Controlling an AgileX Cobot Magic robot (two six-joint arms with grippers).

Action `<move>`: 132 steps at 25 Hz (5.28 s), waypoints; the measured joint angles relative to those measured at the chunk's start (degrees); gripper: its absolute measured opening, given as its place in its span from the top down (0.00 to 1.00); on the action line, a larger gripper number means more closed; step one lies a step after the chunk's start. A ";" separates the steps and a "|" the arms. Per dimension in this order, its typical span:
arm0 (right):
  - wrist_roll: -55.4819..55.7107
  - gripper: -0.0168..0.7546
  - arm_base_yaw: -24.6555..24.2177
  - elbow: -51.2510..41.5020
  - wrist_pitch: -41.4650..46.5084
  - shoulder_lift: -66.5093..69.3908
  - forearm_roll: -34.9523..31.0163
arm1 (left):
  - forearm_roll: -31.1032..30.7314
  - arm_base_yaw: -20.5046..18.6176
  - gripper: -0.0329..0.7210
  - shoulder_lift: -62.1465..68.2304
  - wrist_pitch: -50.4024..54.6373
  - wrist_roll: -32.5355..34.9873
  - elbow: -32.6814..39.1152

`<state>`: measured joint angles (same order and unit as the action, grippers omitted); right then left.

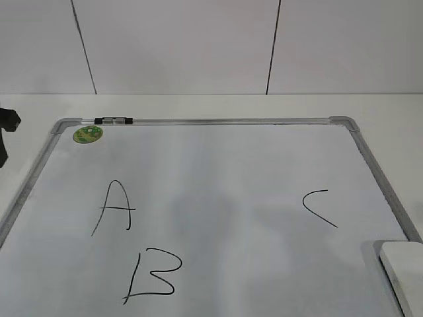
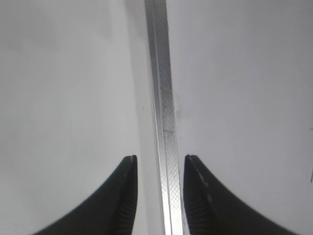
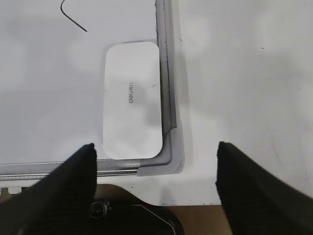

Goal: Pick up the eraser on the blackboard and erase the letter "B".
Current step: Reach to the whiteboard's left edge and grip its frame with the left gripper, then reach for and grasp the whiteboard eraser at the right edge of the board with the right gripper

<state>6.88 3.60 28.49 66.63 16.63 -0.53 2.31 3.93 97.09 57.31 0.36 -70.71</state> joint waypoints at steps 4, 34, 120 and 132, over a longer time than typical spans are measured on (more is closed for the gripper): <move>0.06 0.22 0.00 0.00 0.00 0.00 0.00 | -0.13 0.00 0.63 6.33 -0.84 0.00 -3.13; 0.14 0.22 0.00 0.00 0.00 0.00 0.09 | -0.73 0.00 0.65 18.77 -2.67 0.10 -7.14; -5.18 0.11 0.00 11.91 -11.96 63.12 -6.39 | 0.05 -0.06 0.93 18.77 -2.50 -0.86 -7.25; -7.32 0.11 0.00 11.77 -13.96 65.75 -8.78 | 0.15 -0.06 0.93 18.77 -2.61 -0.86 -7.25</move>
<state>-0.44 3.60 40.27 52.67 82.38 -9.32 2.46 3.88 115.86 54.69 -0.50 -77.96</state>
